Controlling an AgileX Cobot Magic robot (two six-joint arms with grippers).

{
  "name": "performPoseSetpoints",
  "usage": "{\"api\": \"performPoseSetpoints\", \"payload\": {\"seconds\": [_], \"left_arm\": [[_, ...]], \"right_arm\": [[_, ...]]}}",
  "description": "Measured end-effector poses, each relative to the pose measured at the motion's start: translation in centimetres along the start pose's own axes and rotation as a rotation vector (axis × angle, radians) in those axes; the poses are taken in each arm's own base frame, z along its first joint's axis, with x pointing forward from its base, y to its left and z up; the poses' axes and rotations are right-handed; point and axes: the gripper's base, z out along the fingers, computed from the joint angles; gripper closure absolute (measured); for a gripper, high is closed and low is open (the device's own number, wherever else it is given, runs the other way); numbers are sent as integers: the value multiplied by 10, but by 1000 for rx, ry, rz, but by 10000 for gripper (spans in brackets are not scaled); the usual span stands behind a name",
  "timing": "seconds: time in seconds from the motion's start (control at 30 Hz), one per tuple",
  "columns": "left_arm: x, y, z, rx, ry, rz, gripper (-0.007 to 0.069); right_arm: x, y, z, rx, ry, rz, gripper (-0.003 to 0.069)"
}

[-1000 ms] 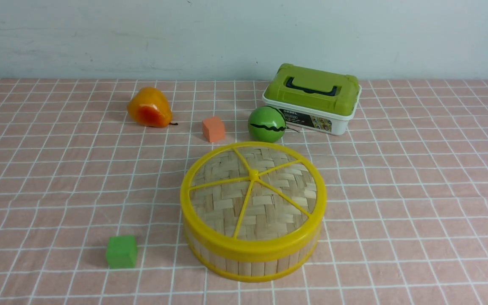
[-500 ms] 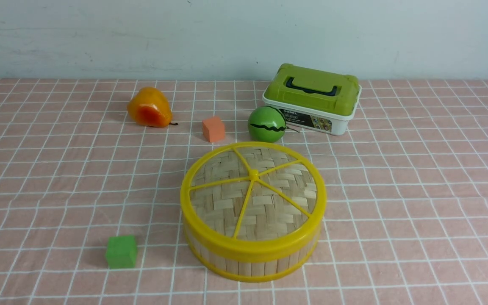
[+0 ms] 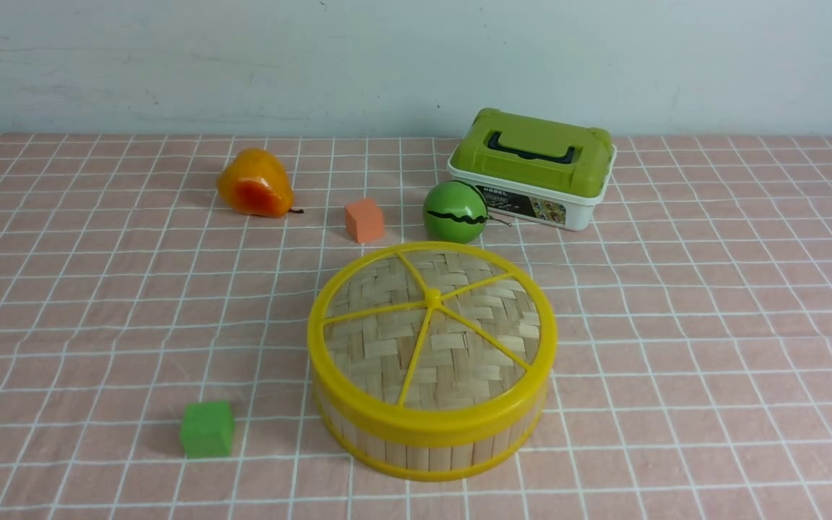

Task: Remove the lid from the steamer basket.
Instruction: Use the right arm to lift the lid of the steamer

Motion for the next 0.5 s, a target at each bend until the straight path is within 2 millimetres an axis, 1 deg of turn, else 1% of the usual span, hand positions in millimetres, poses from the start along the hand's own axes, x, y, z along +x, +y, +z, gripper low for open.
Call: {"api": "performPoseSetpoints", "payload": {"seconds": [0.07, 0.1, 0.13, 0.2, 0.23, 0.27, 0.3, 0.33, 0.37, 0.4, 0.47, 0.5], "left_arm": [[0, 0, 0, 0, 0, 0, 386], [0, 0, 0, 0, 0, 0, 386], [0, 0, 0, 0, 0, 0, 386], [0, 0, 0, 0, 0, 0, 386], [0, 0, 0, 0, 0, 0, 386], [0, 0, 0, 0, 0, 0, 386], [0, 0, 0, 0, 0, 0, 386], [0, 0, 0, 0, 0, 0, 386], [0, 0, 0, 0, 0, 0, 386], [0, 0, 0, 0, 0, 0, 386], [0, 0, 0, 0, 0, 0, 386], [0, 0, 0, 0, 0, 0, 386]], "right_arm": [[-2, 1, 0, -8, -17, -77, 509], [-2, 1, 0, -8, -17, -86, 509], [-2, 2, 0, -9, -21, -166, 519], [-4, 12, -3, -10, 1, -308, 572], [-5, 16, -5, -13, 5, -327, 587], [-12, 39, -8, 5, 47, -478, 647], [-14, 45, -9, 0, 52, -512, 651], [-21, 64, -8, 36, 102, -632, 671], [-26, 77, -8, 56, 139, -728, 677], [-34, 96, -5, 91, 204, -835, 680], [-50, 130, 2, 145, 337, -1042, 682], [-56, 142, 8, 169, 412, -1124, 682]]}}
